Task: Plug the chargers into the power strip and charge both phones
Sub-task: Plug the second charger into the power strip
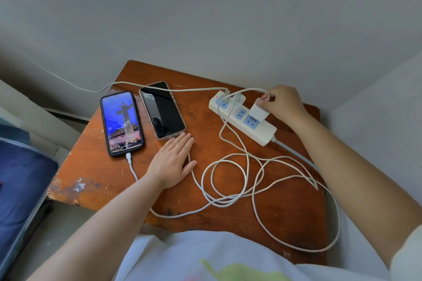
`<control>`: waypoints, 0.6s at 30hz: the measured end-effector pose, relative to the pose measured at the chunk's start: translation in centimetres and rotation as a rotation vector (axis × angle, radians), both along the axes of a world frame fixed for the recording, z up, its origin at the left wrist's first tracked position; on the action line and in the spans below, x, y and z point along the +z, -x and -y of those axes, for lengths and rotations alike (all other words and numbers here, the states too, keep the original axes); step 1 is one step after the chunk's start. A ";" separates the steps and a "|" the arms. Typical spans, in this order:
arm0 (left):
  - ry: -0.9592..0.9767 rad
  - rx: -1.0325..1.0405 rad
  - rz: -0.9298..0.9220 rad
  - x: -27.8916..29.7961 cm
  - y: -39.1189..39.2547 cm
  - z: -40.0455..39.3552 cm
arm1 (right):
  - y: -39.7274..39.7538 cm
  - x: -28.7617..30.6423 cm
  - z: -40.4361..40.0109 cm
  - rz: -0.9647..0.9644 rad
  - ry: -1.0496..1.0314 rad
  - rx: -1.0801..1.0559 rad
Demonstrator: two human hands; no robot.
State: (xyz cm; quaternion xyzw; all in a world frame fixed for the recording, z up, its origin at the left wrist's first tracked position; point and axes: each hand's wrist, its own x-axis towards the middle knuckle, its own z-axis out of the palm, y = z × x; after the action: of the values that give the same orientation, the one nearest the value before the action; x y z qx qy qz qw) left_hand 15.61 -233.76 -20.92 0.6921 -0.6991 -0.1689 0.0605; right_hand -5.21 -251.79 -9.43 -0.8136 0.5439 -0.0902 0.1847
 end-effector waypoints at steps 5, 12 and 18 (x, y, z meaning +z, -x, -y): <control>-0.003 -0.004 0.011 -0.1 0.0 0.0 | -0.1 0.1 0.3 -0.012 -0.049 -0.027; -0.005 -0.006 0.019 -0.1 -0.1 0.0 | -0.4 -0.5 -0.1 -0.030 -0.006 -0.009; -0.004 -0.005 0.015 -0.1 0.0 0.0 | -0.7 -0.9 -1.3 -0.192 0.203 0.056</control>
State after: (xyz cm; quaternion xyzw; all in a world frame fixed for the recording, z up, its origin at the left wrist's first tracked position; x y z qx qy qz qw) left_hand 15.64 -233.81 -21.00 0.6918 -0.7008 -0.1653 0.0534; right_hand -4.50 -250.53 -10.36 -0.8478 0.5242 -0.0612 0.0512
